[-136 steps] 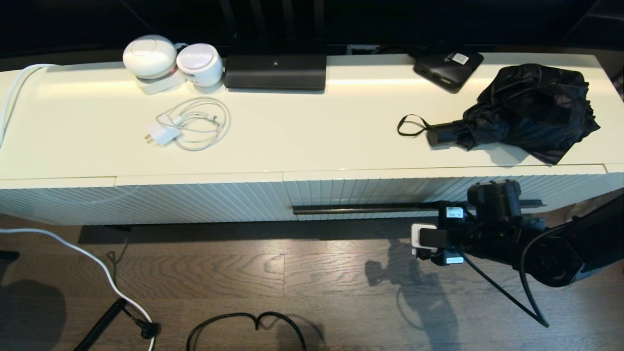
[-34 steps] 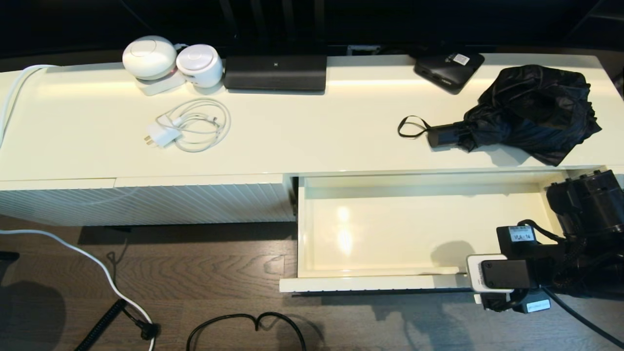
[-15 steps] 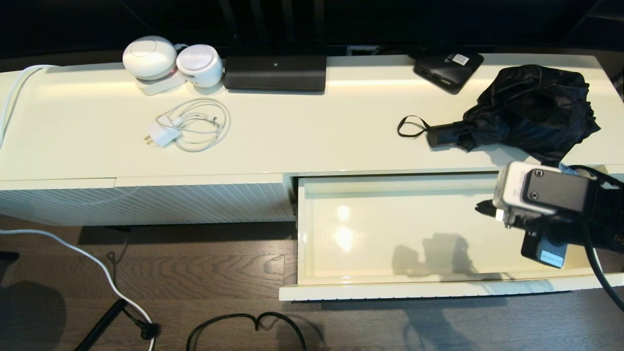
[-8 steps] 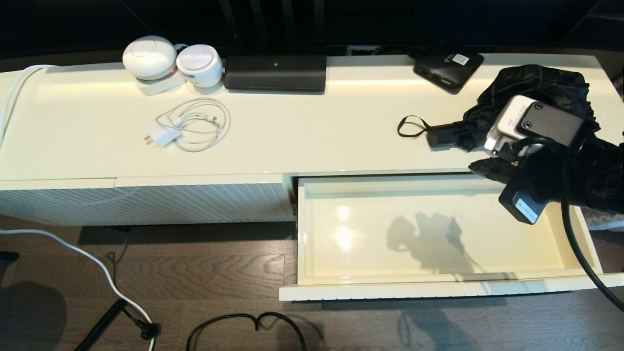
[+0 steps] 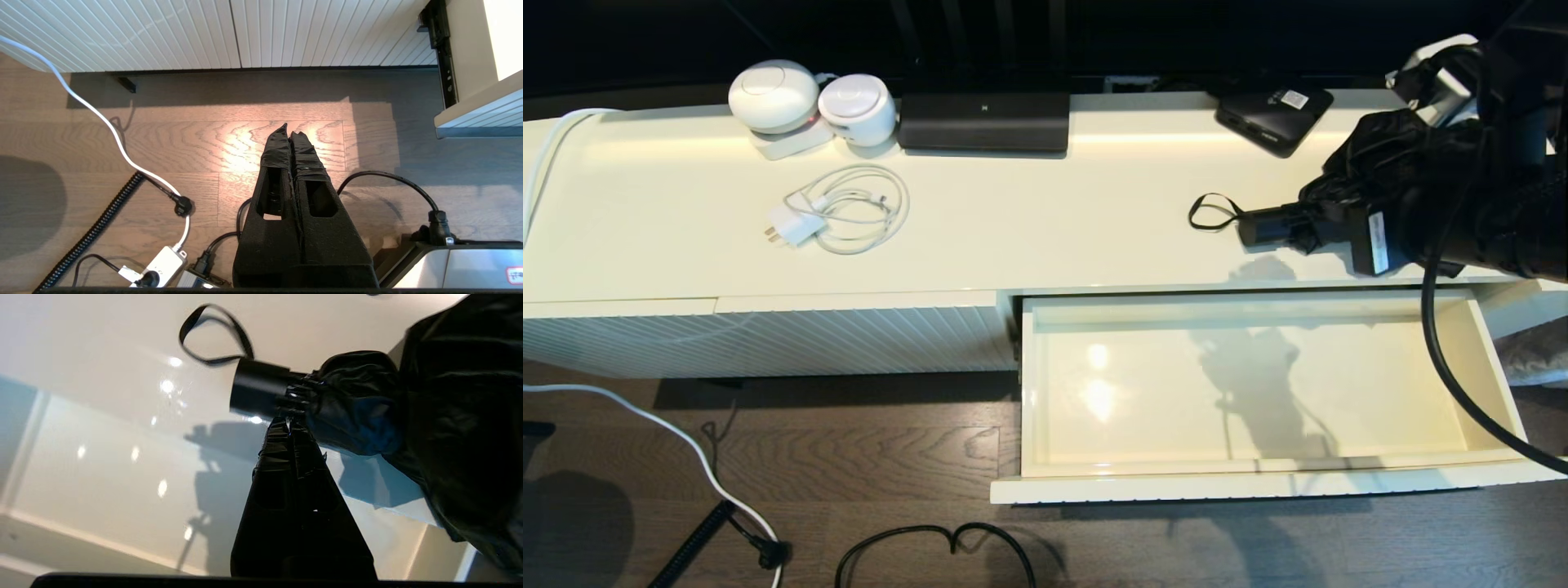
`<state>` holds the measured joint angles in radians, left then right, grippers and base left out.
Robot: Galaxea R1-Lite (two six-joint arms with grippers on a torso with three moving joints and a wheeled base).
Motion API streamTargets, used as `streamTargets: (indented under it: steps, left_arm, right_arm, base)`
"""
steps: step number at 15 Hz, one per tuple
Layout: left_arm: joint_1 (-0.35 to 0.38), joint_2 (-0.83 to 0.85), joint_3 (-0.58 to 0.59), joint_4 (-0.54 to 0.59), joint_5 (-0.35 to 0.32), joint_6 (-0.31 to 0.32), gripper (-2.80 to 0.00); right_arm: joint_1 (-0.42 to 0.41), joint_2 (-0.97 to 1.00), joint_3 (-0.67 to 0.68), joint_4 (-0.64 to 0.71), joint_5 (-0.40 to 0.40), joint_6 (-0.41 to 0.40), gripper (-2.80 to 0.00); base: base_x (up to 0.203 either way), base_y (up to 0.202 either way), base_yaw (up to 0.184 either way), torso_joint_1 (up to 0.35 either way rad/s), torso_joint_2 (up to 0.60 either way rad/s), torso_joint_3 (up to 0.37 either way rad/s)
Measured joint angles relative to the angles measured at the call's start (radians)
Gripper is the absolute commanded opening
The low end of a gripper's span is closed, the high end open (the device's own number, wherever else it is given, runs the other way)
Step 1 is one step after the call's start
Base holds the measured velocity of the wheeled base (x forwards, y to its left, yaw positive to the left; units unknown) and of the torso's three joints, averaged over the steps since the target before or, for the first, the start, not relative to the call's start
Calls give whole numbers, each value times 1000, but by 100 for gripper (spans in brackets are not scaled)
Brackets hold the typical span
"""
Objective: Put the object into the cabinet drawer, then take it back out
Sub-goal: Put the umbrella in the drawer
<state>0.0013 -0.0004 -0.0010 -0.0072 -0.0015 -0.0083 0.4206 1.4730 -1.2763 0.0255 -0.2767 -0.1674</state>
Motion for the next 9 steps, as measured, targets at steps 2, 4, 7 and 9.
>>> streamTargets:
  steps: [2, 4, 7, 9]
  left_arm:
    - [0, 0, 0, 0, 0, 0, -280]
    - [0, 0, 0, 0, 0, 0, -280]
    - [0, 0, 0, 0, 0, -1, -280]
    - [0, 0, 0, 0, 0, -1, -280]
  right_arm:
    - [-1, 20, -68, 6, -67, 168, -280]
    - [-4, 35, -129, 9, -138, 280, -280]
    - [-4, 63, -178, 10, -268, 431, -280]
    - [1, 102, -240, 15, -350, 515, -280]
  base:
    - [0, 0, 0, 0, 0, 0]
    - [0, 0, 0, 0, 0, 0]
    - [0, 0, 0, 0, 0, 0]
    - [0, 0, 0, 0, 0, 0]
